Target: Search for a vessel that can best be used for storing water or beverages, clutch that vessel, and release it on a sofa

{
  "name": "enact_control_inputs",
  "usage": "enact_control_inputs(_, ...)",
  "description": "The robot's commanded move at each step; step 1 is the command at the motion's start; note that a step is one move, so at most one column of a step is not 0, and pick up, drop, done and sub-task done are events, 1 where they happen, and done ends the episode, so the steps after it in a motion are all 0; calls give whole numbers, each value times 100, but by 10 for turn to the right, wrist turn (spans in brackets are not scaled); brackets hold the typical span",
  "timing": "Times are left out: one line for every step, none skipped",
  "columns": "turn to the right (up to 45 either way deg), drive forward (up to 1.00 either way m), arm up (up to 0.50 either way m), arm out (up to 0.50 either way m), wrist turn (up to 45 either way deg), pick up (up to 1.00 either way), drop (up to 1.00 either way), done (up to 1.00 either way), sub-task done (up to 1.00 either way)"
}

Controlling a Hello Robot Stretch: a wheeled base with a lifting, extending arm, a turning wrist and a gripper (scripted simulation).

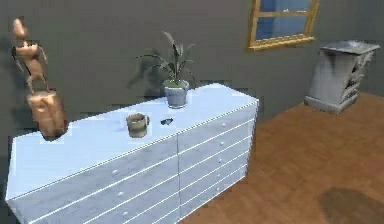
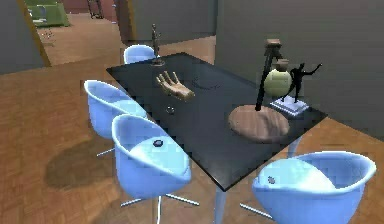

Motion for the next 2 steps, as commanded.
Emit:
enact_control_inputs(30,0,0,0,0,0,0,0,0)
enact_control_inputs(0,60,0,0,0,0,0,0,0)
